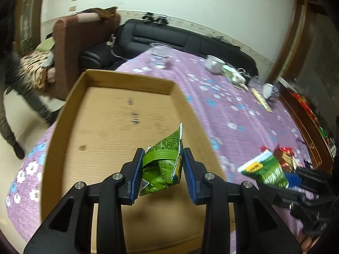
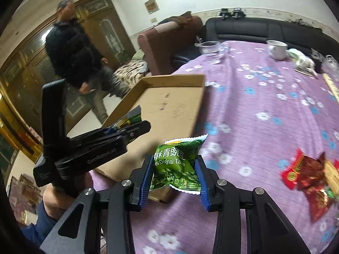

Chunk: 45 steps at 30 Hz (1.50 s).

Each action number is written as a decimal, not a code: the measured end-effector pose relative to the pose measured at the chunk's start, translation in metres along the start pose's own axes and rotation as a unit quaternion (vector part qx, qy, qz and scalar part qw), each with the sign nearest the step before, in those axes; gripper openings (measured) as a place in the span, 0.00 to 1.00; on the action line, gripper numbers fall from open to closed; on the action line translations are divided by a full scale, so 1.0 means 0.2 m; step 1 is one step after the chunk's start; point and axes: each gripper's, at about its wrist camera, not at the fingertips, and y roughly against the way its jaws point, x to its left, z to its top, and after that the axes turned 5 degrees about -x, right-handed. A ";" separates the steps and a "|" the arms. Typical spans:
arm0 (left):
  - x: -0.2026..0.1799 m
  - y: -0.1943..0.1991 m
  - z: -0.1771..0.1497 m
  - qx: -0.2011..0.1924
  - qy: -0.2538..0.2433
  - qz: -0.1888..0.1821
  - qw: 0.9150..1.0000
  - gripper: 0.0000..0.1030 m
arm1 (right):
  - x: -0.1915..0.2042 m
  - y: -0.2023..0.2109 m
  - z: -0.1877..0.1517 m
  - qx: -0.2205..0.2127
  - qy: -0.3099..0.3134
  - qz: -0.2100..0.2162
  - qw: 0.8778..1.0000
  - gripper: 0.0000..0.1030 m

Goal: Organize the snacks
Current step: 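Carry the green pea bag with the left gripper over the cardboard box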

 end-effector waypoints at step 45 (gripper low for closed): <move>0.18 -0.05 -0.10 0.008 0.014 0.020 1.000 0.33 | 0.12 -0.28 -0.12 0.004 0.024 0.044 0.999 0.39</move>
